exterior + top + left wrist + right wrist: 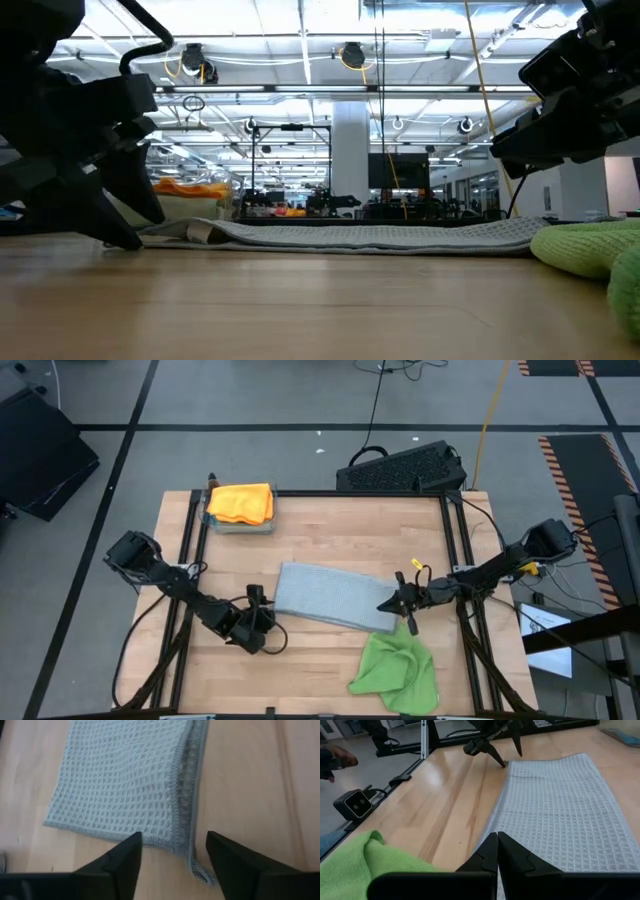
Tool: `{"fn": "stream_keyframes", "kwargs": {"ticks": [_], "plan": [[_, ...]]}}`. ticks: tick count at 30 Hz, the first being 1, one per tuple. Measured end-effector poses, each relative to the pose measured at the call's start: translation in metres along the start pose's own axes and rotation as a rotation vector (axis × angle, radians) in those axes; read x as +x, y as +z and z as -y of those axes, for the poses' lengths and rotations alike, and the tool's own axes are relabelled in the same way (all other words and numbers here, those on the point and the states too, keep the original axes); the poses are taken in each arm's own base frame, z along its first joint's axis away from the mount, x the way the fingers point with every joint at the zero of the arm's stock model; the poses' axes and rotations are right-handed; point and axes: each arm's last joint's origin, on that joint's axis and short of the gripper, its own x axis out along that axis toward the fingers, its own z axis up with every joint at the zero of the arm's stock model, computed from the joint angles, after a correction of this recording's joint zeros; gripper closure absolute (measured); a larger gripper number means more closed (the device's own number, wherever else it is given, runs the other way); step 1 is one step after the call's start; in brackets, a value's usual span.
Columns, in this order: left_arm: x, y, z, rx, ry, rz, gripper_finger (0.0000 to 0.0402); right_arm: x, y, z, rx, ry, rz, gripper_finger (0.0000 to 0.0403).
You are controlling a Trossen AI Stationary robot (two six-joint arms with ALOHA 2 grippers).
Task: Fold microfiber towels
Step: Fold the gray microfiber cloth
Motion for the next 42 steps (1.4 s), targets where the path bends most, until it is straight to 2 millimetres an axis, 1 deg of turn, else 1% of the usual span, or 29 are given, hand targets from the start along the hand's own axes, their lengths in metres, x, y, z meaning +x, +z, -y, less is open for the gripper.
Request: {"fn": "stream_keyframes", "kwargs": {"ticks": [5,8,12,15,17,20,23,25,28,31,33,36,38,42], "plan": [[0.005,0.002,-0.005,0.055,-0.043,-0.027,0.0243,0.0,0.0,0.0,-0.018,-0.001,0.0,0.0403],[0.009,0.003,-0.011,0.083,-0.075,-0.051,0.0276,0.0,0.001,0.0,-0.017,0.001,0.009,0.0403],[0.017,0.005,-0.02,0.063,-0.126,-0.092,0.0327,0.0,0.002,0.0,-0.015,0.0,0.025,0.0403],[0.021,0.005,-0.026,0.037,-0.155,-0.116,0.0378,0.0,0.005,0.0,0.014,-0.04,0.06,0.0403],[0.022,0.005,-0.028,0.025,-0.17,-0.124,0.0392,0.003,0.01,0.0,0.03,-0.062,0.071,0.0403],[0.021,0.006,-0.03,-0.001,-0.179,-0.118,0.0387,0.013,0.022,-0.005,0.045,-0.067,0.086,0.0403],[0.012,0.012,-0.034,-0.051,-0.194,-0.085,0.0387,0.031,0.038,-0.009,0.043,-0.147,0.083,0.0403],[0.003,0.015,-0.04,-0.078,-0.196,-0.073,0.0393,0.048,0.049,-0.013,0.026,-0.19,0.07,0.0398],[-0.012,0.035,-0.048,-0.165,-0.221,0.031,0.0395,0.077,0.06,-0.018,-0.039,-0.203,0.053,0.0377],[-0.02,0.039,-0.054,-0.2,-0.261,0.041,0.0392,0.109,0.065,-0.022,-0.101,-0.212,0.031,0.0344],[-0.024,0.048,-0.056,-0.237,-0.3,0.081,0.0396,0.131,0.063,-0.024,-0.142,-0.213,0.009,0.0318],[-0.028,0.052,-0.057,-0.263,-0.355,0.073,0.0396,0.161,0.061,-0.028,-0.159,-0.216,-0.005,0.0279],[-0.028,0.054,-0.057,-0.29,-0.378,0.067,0.0392,0.181,0.064,-0.031,-0.157,-0.217,0.009,0.0254],[-0.03,0.058,-0.059,-0.357,-0.389,0.071,0.039,0.213,0.071,-0.036,-0.205,-0.238,0.043,0.0205]]}}
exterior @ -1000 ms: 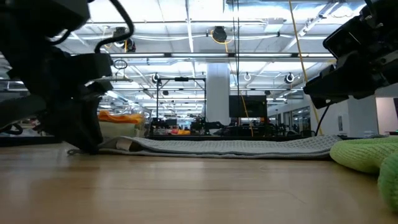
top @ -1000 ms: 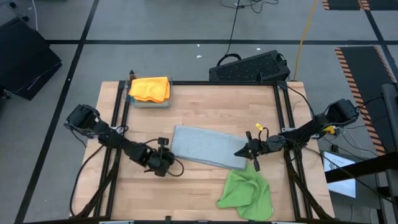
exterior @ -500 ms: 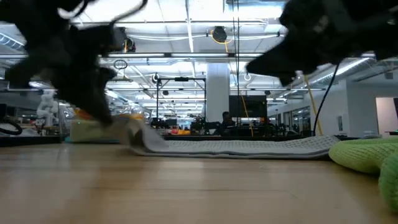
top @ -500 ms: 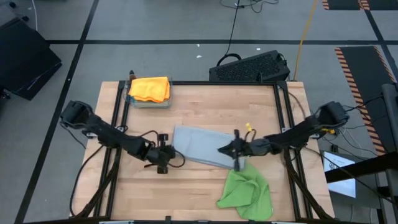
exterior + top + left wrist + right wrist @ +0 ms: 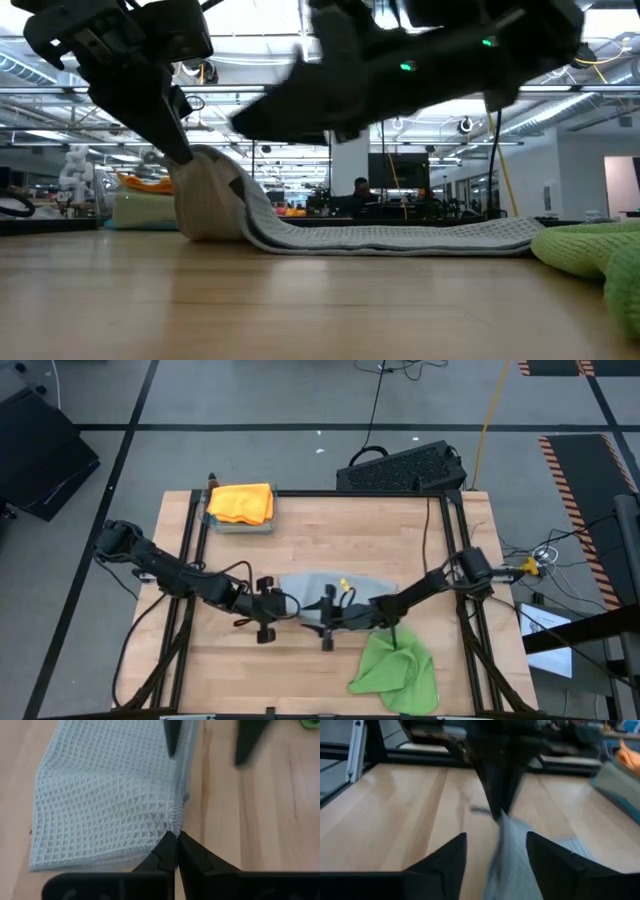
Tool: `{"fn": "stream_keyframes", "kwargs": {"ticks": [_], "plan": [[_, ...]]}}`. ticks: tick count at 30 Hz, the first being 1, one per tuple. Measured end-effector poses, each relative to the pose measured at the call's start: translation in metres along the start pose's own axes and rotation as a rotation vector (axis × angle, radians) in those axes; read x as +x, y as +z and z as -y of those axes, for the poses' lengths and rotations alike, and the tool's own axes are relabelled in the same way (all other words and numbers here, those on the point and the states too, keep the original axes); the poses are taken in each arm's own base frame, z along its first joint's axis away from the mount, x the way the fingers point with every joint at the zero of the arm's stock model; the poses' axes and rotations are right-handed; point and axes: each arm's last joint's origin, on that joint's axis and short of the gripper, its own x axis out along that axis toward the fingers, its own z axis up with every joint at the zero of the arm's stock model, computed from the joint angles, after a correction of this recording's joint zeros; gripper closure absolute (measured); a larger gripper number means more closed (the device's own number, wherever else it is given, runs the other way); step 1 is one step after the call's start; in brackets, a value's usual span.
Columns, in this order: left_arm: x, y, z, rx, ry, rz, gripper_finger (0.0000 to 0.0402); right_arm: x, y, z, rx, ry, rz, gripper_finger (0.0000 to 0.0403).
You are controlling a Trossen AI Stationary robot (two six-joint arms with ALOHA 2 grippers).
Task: Fold microfiber towels
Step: Fold the gray microfiber cloth
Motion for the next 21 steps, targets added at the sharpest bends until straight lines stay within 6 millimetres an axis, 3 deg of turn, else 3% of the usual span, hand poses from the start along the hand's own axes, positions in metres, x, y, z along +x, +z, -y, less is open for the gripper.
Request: {"fn": "stream_keyframes", "kwargs": {"ticks": [5,11,16,21], "plan": [[0.0,0.0,0.0,-0.015,-0.014,-0.004,0.0396,0.024,0.002,-0.006,-0.026,-0.028,0.001,0.0157],[0.0,0.001,0.0,-0.019,-0.021,0.004,0.0391,0.035,-0.011,-0.001,-0.069,-0.082,-0.042,0.0151],[0.0,0.002,-0.001,-0.023,-0.021,0.006,0.0394,0.037,-0.014,0.004,-0.134,-0.132,-0.05,0.0183],[0.0,0.002,-0.001,-0.025,-0.021,0.008,0.0387,0.037,-0.012,0.004,-0.16,-0.135,-0.033,0.0258]]}}
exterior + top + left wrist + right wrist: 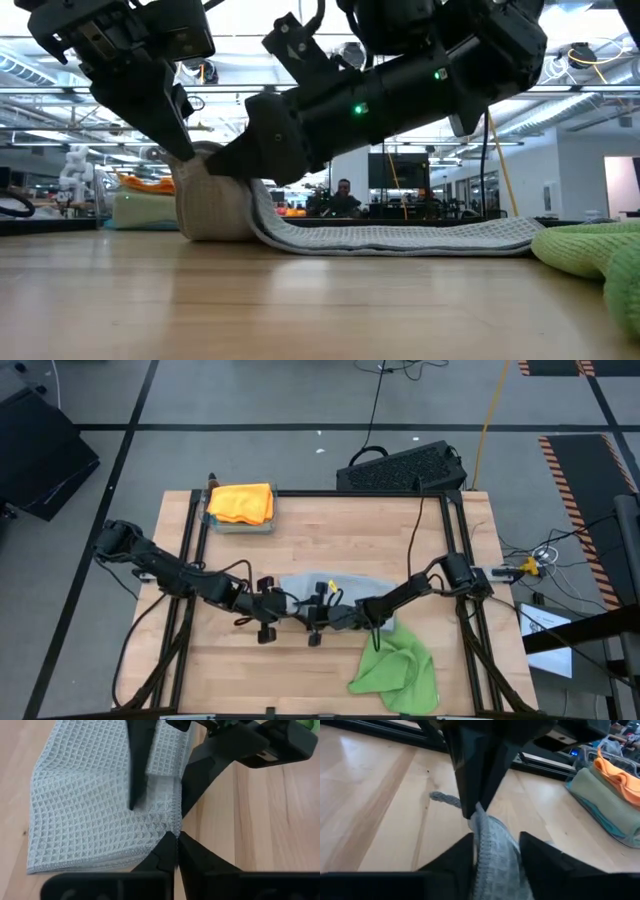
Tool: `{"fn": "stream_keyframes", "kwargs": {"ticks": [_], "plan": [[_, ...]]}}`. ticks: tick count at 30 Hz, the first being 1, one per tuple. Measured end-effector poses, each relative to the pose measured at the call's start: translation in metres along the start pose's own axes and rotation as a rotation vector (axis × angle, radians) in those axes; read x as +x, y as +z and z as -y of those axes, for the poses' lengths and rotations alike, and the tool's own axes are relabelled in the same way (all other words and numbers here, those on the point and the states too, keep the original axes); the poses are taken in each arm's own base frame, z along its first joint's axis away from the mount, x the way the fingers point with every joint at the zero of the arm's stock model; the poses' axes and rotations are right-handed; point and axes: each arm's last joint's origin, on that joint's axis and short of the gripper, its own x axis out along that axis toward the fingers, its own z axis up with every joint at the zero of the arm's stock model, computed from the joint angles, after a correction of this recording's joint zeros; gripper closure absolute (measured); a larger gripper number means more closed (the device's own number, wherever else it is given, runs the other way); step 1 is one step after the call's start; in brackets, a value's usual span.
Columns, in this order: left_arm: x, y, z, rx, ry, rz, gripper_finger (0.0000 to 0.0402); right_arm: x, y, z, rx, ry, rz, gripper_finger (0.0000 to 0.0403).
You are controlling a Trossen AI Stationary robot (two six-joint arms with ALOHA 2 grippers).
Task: Fold microfiber towels
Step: Fold the gray microfiber cloth
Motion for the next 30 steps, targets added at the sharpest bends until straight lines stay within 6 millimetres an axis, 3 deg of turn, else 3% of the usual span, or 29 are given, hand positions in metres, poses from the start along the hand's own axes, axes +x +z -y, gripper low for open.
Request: {"fn": "stream_keyframes", "kwargs": {"ticks": [5,8,14,20,24,30], "plan": [[0.0,0.0,0.0,0.0,-0.002,0.005,0.0397,0.0,0.0,0.0,0.001,0.002,0.003,0.0348],[0.0,0.002,0.001,-0.002,0.004,0.024,0.0379,0.0,0.0,0.0,0.0,0.002,0.001,0.0391],[-0.003,-0.004,0.011,0.115,0.127,0.076,0.0269,0.0,-0.001,0.0,-0.004,0.004,-0.007,0.039],[-0.008,-0.026,0.028,0.163,0.201,0.079,0.0162,-0.001,-0.001,0.0,0.0,0.005,-0.019,0.0396],[-0.003,-0.053,0.033,0.195,0.304,0.139,0.0138,-0.001,0.0,0.0,0.003,0.006,-0.016,0.0396],[0.018,-0.074,0.036,0.282,0.381,0.266,0.0154,0.0,0.0,0.002,0.042,0.029,-0.007,0.0398]]}}
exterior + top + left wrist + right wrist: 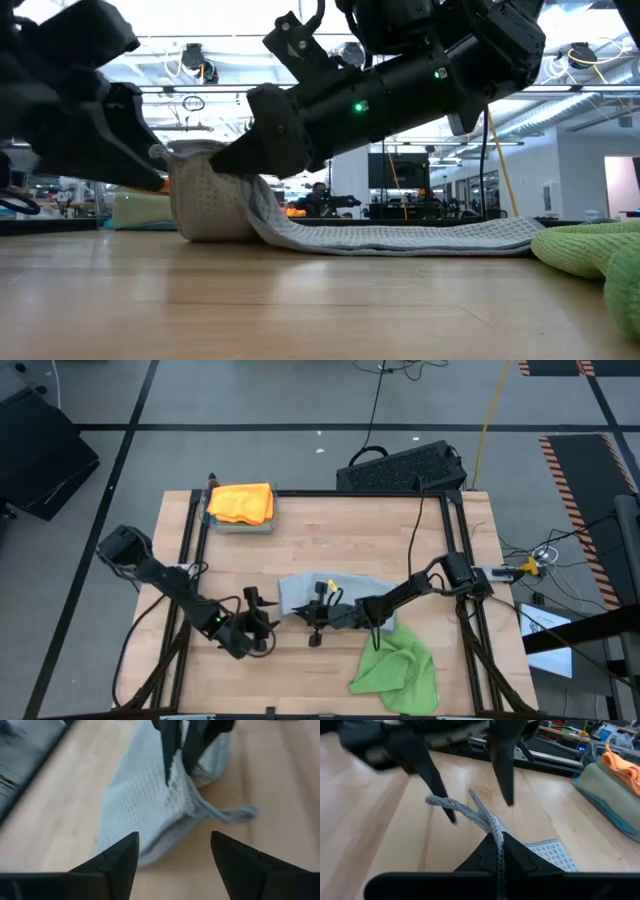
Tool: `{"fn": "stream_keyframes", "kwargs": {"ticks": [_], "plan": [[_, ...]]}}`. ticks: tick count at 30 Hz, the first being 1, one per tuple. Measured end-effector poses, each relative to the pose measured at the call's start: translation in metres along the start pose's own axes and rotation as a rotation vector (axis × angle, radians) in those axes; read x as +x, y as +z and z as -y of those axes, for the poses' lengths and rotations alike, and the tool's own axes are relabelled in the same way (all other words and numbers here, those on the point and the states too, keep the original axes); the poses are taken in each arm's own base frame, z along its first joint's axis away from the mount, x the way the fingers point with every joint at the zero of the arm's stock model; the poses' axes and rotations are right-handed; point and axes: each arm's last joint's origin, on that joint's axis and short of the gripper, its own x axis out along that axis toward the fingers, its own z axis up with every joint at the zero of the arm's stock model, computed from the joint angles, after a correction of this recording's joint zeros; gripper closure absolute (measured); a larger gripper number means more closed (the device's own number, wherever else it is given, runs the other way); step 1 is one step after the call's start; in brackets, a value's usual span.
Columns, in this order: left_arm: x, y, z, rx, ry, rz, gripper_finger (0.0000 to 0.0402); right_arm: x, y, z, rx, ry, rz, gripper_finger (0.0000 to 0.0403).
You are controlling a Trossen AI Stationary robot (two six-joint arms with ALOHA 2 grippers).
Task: Fold microfiber towels
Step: Fold the gray microfiber cloth
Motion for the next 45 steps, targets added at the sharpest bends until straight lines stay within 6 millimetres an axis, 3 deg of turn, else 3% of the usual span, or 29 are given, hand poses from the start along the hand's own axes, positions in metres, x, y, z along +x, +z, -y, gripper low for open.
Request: {"fn": "stream_keyframes", "kwargs": {"ticks": [7,13,15,19,23,27,30,33,37,45], "plan": [[0.02,-0.009,0.008,0.144,0.111,0.031,0.0214,0.001,0.001,0.002,0.025,0.015,0.009,0.0398],[0.028,-0.009,0.006,0.126,0.127,0.027,0.0357,0.001,0.0,0.002,0.04,0.016,0.001,0.0398],[0.028,-0.008,0.006,0.109,0.119,0.035,0.0387,0.001,-0.001,0.002,0.055,0.017,-0.012,0.0394],[0.03,-0.006,0.006,0.034,0.1,0.045,0.0384,-0.003,-0.002,-0.002,0.019,0.031,-0.054,0.035],[0.037,-0.003,0.001,-0.068,0.04,0.021,0.0395,-0.008,0.005,-0.008,0.009,0.045,-0.041,0.0271],[0.044,-0.002,-0.005,-0.139,-0.008,-0.011,0.0392,-0.001,0.023,-0.012,-0.031,0.046,-0.058,0.0197],[0.047,-0.001,-0.008,-0.167,-0.035,-0.025,0.0396,0.005,0.03,-0.014,-0.063,-0.037,-0.101,0.0172],[0.048,0.0,-0.008,-0.18,-0.037,-0.02,0.0392,0.006,0.025,-0.01,-0.1,-0.097,-0.148,0.0175],[0.048,0.002,-0.008,-0.186,-0.041,-0.005,0.0395,0.008,0.026,-0.008,-0.084,-0.039,-0.136,0.0201],[0.048,0.004,-0.007,-0.192,-0.06,0.011,0.0391,0.015,0.019,-0.001,-0.072,-0.023,-0.144,0.03]]}}
